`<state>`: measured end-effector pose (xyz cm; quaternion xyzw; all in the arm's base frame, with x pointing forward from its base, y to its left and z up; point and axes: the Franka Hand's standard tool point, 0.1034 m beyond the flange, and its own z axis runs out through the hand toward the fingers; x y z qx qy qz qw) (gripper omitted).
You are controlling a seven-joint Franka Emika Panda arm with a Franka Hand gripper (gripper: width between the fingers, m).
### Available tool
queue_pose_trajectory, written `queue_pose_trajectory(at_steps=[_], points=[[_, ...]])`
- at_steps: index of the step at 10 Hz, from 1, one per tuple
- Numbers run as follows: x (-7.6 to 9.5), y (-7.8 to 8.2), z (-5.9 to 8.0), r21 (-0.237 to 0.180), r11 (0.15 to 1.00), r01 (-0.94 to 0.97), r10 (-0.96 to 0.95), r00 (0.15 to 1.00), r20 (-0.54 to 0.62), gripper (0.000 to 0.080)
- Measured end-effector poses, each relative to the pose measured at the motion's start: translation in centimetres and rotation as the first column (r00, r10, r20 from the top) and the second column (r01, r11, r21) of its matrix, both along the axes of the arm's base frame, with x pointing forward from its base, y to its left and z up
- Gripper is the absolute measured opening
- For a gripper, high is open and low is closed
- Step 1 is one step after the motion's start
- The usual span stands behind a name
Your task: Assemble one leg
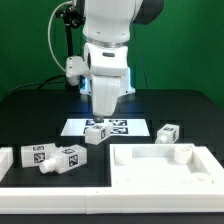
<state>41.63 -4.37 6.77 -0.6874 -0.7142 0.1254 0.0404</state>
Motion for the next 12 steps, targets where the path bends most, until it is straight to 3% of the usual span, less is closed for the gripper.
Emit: queue_pose_trajectory(at_steps=[2, 3, 5, 6, 9, 12], points=[[0.7, -0.9, 0.1, -0.049, 0.972, 0.228, -0.227, 0.973, 0.041, 0.0649], [1.1, -1.2, 0.3, -0.082, 0.905, 0.418, -0.411, 0.907, 0.088, 0.0649], [1.2, -0.5, 0.3, -0.120, 0.680, 0.724, -0.705, 0.690, 0.168, 0.0649], [1.3, -0.4, 0.3, -0.151, 0.469, 0.870, -0.854, 0.491, 0.175, 0.0649], [1.6, 0.1, 0.3, -0.138, 0.340, 0.930, -0.907, 0.363, 0.211, 0.0649], [1.6, 0.4, 0.2, -0.138, 0.153, 0.979, -0.953, 0.183, 0.240, 0.0649]])
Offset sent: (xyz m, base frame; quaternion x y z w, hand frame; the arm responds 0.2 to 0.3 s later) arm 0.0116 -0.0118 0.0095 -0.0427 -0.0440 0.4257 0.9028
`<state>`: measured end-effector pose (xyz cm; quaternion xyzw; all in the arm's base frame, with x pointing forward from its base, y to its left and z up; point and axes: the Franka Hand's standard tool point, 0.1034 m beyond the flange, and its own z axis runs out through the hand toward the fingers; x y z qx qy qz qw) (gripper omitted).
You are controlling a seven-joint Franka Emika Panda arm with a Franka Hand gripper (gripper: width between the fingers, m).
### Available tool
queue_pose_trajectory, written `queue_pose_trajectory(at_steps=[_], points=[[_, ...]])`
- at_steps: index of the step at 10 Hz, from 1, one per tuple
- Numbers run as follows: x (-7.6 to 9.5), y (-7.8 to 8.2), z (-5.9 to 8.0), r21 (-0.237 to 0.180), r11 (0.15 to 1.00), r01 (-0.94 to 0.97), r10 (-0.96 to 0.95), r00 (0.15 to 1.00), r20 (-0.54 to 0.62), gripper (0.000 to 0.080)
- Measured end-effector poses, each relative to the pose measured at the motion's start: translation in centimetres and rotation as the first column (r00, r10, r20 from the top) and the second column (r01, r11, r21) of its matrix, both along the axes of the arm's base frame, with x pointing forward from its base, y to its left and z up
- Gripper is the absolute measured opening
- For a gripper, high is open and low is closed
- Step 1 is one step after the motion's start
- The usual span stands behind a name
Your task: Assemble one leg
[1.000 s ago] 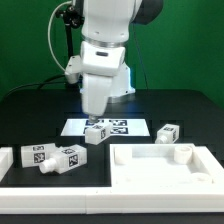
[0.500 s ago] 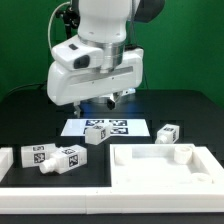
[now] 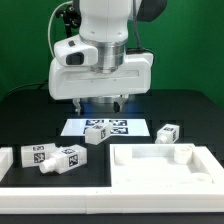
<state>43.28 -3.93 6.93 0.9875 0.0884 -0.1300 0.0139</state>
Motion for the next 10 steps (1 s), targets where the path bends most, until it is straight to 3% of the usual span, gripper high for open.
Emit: queue_pose_trajectory(at_steps=[2, 4, 5, 8, 9, 10], points=[[0.5, -0.4, -0.8, -0.003, 0.957, 0.290, -0.290, 0.956, -0.053, 0.0649], [0.3, -0.1, -1.3, -0.045, 0.858, 0.512, -0.513, 0.846, -0.145, 0.0649], [0.5, 0.1, -1.6, -0.054, 0.825, 0.562, -0.563, 0.812, -0.151, 0.0649], [0.2, 0.4, -1.8, -0.041, 0.836, 0.547, -0.545, 0.819, -0.179, 0.0649], [-0.3, -0.1, -2.2, -0.011, 0.815, 0.580, -0.561, 0.783, -0.270, 0.0649], [-1.0, -0.9, -2.6, -0.018, 0.793, 0.609, -0.563, 0.721, -0.405, 0.0649]])
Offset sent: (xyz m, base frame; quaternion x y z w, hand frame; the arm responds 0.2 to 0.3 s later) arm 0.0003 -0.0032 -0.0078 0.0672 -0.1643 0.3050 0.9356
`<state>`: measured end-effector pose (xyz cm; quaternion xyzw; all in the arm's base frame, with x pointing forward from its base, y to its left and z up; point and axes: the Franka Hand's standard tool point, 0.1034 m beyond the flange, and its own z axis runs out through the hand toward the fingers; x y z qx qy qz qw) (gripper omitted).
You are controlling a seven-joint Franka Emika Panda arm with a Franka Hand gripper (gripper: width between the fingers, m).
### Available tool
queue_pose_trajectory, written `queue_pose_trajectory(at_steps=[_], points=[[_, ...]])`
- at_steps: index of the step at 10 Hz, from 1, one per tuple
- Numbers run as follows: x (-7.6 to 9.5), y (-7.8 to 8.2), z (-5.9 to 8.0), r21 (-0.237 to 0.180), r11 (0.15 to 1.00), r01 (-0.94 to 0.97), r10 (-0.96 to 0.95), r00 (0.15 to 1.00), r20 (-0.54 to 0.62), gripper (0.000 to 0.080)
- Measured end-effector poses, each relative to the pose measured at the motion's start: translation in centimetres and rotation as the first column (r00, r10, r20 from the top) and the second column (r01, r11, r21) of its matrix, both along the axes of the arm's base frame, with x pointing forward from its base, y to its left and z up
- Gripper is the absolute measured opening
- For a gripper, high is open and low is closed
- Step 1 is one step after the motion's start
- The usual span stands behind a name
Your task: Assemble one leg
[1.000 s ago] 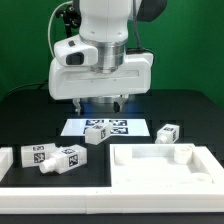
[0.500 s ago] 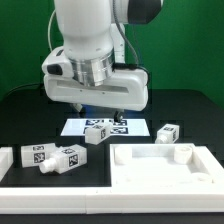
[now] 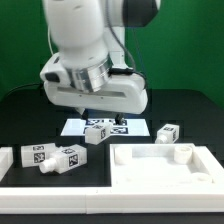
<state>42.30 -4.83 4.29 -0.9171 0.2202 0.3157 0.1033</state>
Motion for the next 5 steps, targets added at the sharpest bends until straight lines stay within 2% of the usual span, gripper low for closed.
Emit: queue_pose_trajectory(at_steps=[1, 4, 5], points=[[-0.1, -0.6, -0.5, 0.052, 0.998, 0.019, -0.013, 0.995, -0.102, 0.0649], [-0.3, -0.3, -1.9, 0.159, 0.987, 0.035, 0.017, 0.949, -0.316, 0.0649], [0.4, -0.4, -2.5, 0.150, 0.988, 0.030, 0.016, 0.956, -0.294, 0.0649]])
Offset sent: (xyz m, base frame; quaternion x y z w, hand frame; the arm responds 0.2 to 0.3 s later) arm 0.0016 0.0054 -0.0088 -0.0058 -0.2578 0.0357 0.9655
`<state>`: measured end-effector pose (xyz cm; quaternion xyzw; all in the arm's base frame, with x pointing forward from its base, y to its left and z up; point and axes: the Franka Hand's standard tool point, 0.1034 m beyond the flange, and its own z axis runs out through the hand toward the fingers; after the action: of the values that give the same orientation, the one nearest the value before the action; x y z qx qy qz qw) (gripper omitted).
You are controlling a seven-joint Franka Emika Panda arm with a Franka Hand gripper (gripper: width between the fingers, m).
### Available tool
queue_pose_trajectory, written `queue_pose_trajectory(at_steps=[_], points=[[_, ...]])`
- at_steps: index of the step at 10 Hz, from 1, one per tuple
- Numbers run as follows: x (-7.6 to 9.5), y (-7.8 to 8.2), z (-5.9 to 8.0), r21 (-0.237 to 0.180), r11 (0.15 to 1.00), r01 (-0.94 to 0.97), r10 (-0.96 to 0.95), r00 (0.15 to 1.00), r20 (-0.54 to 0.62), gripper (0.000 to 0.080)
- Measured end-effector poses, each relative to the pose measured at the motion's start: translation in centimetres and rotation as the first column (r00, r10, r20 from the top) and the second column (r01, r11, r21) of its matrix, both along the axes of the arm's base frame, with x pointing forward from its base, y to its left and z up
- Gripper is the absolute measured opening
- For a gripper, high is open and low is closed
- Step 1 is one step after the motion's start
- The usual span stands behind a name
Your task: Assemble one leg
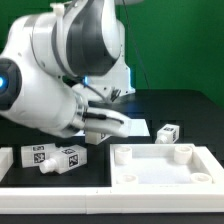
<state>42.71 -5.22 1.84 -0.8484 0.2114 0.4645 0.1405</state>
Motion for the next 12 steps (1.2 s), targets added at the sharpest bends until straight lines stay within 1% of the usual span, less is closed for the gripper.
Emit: queue_pose_trajectory(at_steps=[1, 2, 4, 6, 7, 8, 9, 10, 12], points=[[0.1, 0.1, 0.3, 0.000, 1.000, -0.002, 0.002, 1.000, 0.006, 0.0649], [-0.1, 0.1, 0.1, 0.002, 1.000, -0.003, 0.003, 1.000, 0.003, 0.0649], [-1.3, -0.3, -0.8, 0.010, 1.000, -0.007, 0.007, 1.000, -0.010, 0.0649], [-1.5, -0.2, -0.9, 0.012, 1.000, -0.011, 0.011, 1.000, -0.007, 0.0649], [-1.6, -0.1, -1.0, 0.012, 1.000, -0.011, 0.011, 1.000, -0.007, 0.0540], [-1.6, -0.1, -1.0, 0.013, 1.000, -0.012, 0.012, 1.000, -0.008, 0.0405], [-1.6, -0.1, -1.0, 0.013, 1.000, -0.012, 0.013, 1.000, -0.008, 0.0405], [-1.5, -0.1, -1.0, 0.012, 1.000, -0.013, 0.013, 1.000, -0.006, 0.0284], [-1.3, 0.1, -0.9, 0.006, 1.000, -0.018, 0.017, 1.000, 0.007, 0.0284]])
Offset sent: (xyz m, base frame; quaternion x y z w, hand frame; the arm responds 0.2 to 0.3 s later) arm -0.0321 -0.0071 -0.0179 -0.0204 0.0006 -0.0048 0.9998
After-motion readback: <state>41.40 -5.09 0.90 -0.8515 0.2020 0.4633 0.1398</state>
